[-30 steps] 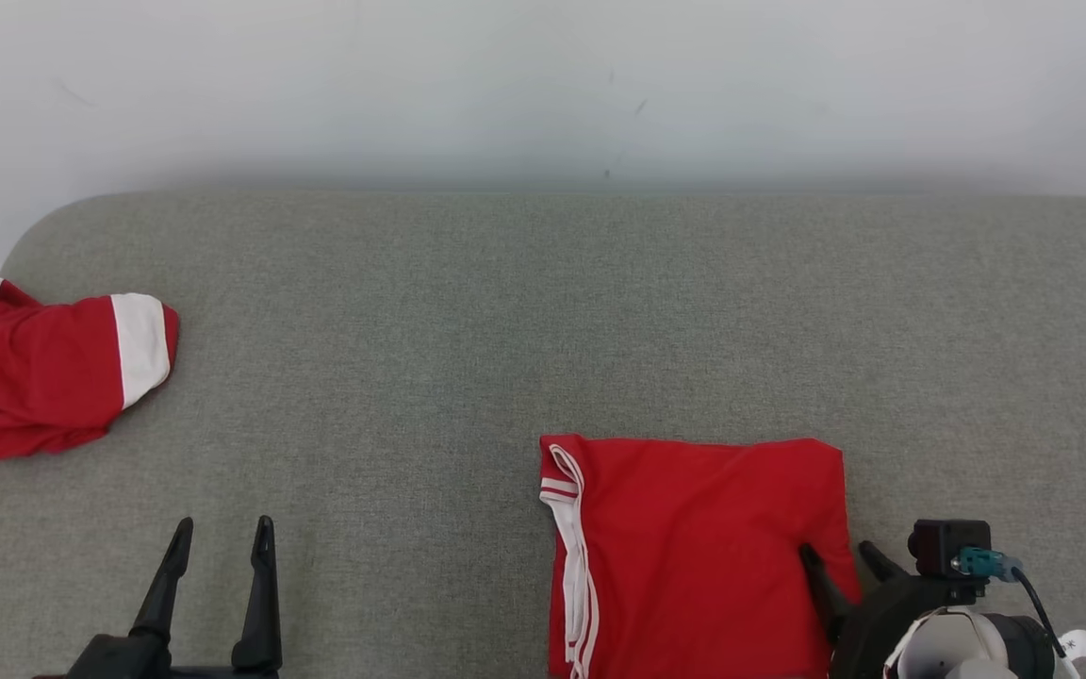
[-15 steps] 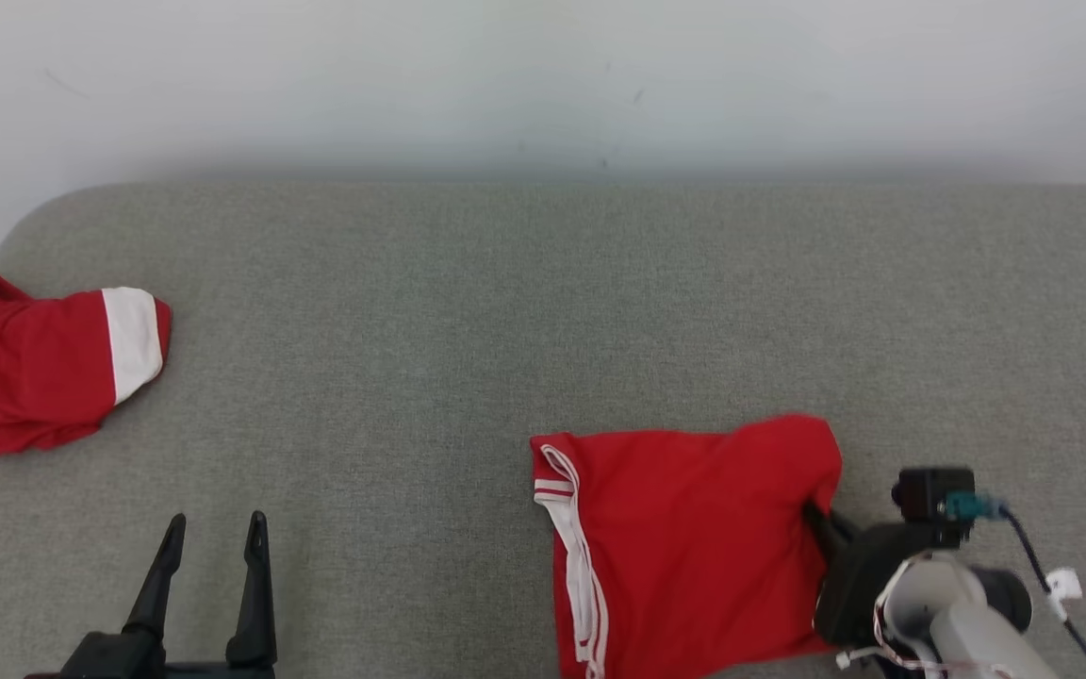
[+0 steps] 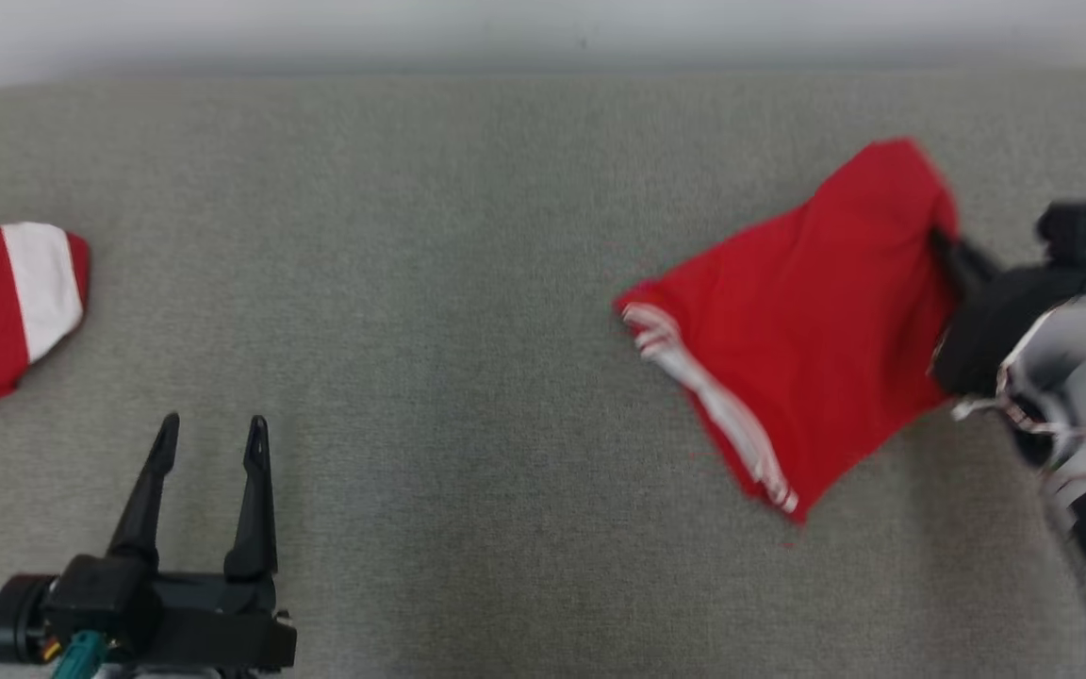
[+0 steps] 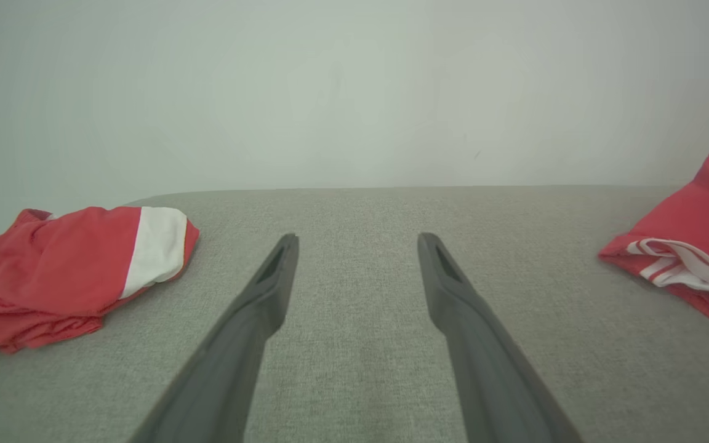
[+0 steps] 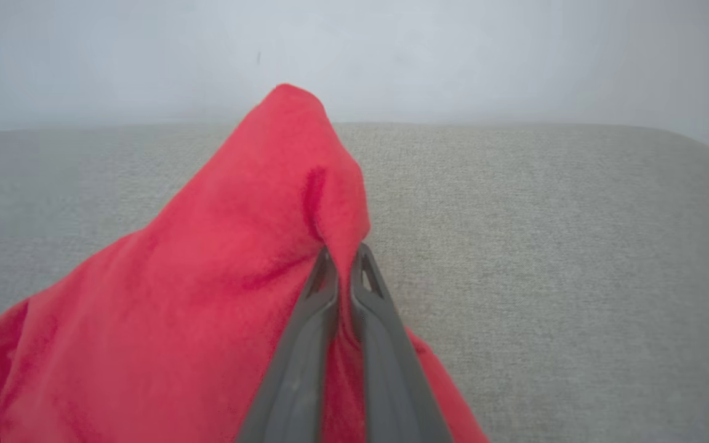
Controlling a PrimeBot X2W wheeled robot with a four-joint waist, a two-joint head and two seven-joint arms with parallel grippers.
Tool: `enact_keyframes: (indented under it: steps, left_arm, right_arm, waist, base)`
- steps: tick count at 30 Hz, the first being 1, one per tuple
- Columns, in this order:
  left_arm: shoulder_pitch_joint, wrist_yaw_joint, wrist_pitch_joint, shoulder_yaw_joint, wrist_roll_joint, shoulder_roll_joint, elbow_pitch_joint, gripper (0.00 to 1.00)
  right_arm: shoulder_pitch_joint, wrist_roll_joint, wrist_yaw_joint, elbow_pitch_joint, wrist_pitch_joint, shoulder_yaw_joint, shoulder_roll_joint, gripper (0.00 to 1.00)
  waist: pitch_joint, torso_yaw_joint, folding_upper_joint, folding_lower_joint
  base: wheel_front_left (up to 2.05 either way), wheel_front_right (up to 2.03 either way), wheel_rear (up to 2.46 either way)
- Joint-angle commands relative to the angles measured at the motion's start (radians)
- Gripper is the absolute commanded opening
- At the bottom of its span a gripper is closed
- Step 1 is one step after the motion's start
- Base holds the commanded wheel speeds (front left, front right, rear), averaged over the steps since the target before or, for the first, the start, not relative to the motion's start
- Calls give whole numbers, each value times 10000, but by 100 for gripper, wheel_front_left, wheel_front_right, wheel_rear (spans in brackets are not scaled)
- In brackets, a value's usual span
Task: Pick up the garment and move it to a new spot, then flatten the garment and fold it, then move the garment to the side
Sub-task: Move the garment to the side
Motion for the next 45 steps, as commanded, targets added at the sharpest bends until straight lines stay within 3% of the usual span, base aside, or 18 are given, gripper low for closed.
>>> enact_keyframes:
  steps: [1, 15, 22, 37, 38, 39, 40, 45]
  left_arm:
    - [-345, 16, -30, -57, 156, 137, -187, 100]
    - [-1011, 67, 101, 22, 435, 1040, -1557, 100]
    - [-694, 162, 563, 209, 467, 1412, -2504, 100]
    - [-412, 309, 971, 392, 369, 1715, -3433, 100]
    - [-404, 329, 968, 390, 366, 1717, -3439, 100]
    - [-400, 336, 962, 390, 361, 1720, -3440, 100]
    - [-393, 343, 942, 386, 355, 1723, -3433, 100]
    - [-410, 385, 832, 324, 300, 1674, -3183, 100]
  right_arm:
    - [-549, -78, -29, 38, -25, 0, -459, 0]
    - [-2720, 184, -29, 249, -182, -11, -2649, 0]
    - [-3407, 70, -29, 467, -222, -76, -3250, 0]
    - [-4974, -726, -29, 1371, -332, 525, -3434, 0]
    - [-5056, -747, -29, 1494, -318, 506, -3405, 21]
    - [-5104, -791, -29, 1610, -307, 526, -3370, 78]
    - [-5131, -846, -29, 1683, -329, 593, -3343, 100]
    - [-5268, -1067, -29, 2178, -662, 520, -3398, 100]
  waist:
    - [1278, -494, -1, -1]
    - [3147, -1820, -1, -1]
    - [3531, -2207, -1, -1]
    - [3907, -2246, -1, -1]
    - [3922, -2236, -1, -1]
    - [3940, -2226, -1, -1]
    - [3952, -2213, -1, -1]
    - [3834, -2098, -1, -1]
  base:
    - [0, 0, 0]
    - [0, 0, 0]
    - [0, 0, 0]
    - [0, 0, 0]
    - [0, 0, 0]
    - [0, 0, 0]
    - [0, 0, 0]
    - [0, 0, 0]
